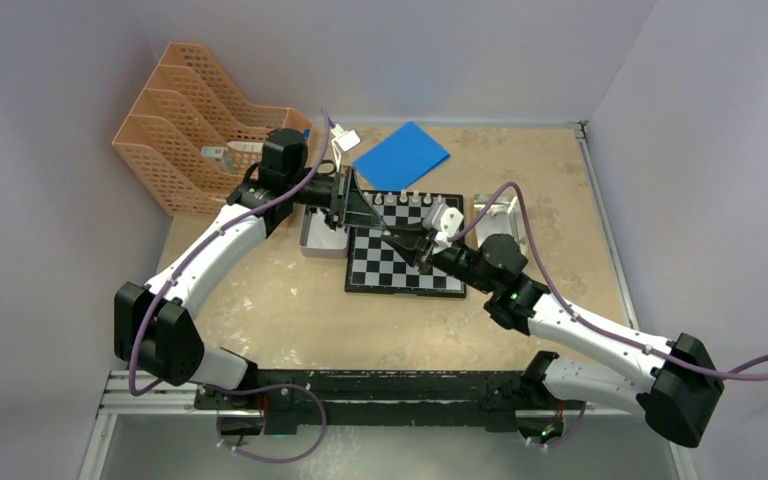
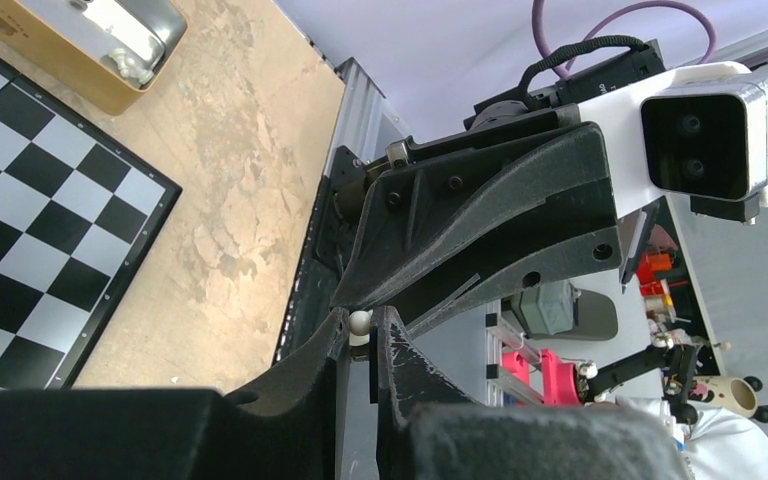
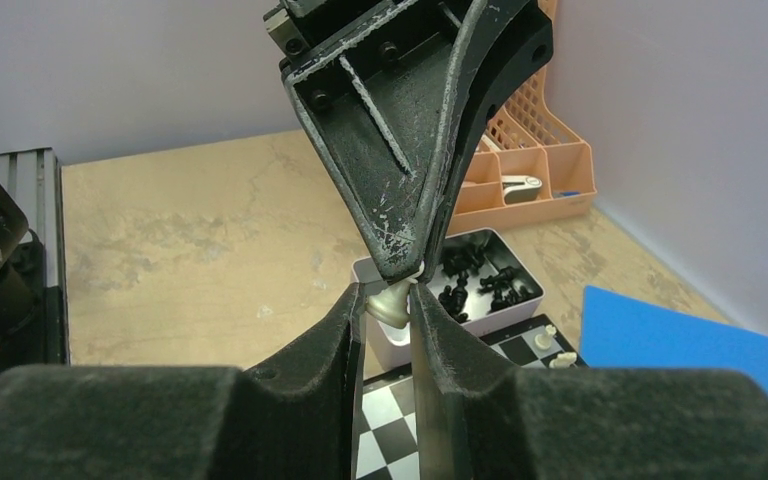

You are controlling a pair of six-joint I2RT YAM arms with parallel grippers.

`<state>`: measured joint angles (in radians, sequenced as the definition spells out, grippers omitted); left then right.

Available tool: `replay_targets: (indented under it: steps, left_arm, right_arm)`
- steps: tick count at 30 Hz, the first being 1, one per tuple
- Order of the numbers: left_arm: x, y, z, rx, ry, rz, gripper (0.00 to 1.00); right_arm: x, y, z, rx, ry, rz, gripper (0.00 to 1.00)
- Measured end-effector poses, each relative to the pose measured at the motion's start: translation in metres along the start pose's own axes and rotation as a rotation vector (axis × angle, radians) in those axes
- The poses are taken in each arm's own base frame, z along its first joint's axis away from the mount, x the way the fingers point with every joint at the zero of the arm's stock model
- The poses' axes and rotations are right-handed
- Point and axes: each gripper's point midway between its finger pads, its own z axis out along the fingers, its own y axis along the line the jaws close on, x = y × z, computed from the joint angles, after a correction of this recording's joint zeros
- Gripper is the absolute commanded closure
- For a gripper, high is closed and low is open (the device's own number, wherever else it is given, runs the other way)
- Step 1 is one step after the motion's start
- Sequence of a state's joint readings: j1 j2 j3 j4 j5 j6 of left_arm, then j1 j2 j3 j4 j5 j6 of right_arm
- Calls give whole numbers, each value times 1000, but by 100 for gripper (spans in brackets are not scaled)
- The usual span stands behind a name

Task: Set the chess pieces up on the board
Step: Place the chess piece on the chessboard.

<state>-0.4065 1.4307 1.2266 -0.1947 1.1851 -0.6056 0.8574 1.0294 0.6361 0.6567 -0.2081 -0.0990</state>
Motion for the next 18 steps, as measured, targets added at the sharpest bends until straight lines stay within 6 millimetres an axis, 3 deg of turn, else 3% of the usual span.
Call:
replay_targets:
  steps: [4, 14, 16, 18]
  left_arm:
    - [0, 0, 0, 1, 1, 8, 100]
    - [1, -4, 2, 16, 7, 20, 100]
    - [0, -2, 2, 4, 0, 24, 100]
    - [-3, 3, 3, -17, -14, 37, 100]
  right_arm:
    - [0, 0, 0, 3, 1, 4, 75]
    - [4, -2, -2, 19, 13, 11, 51]
    - [8, -4, -4, 36, 20, 22, 35]
    - [14, -5, -10, 60, 28, 45, 5]
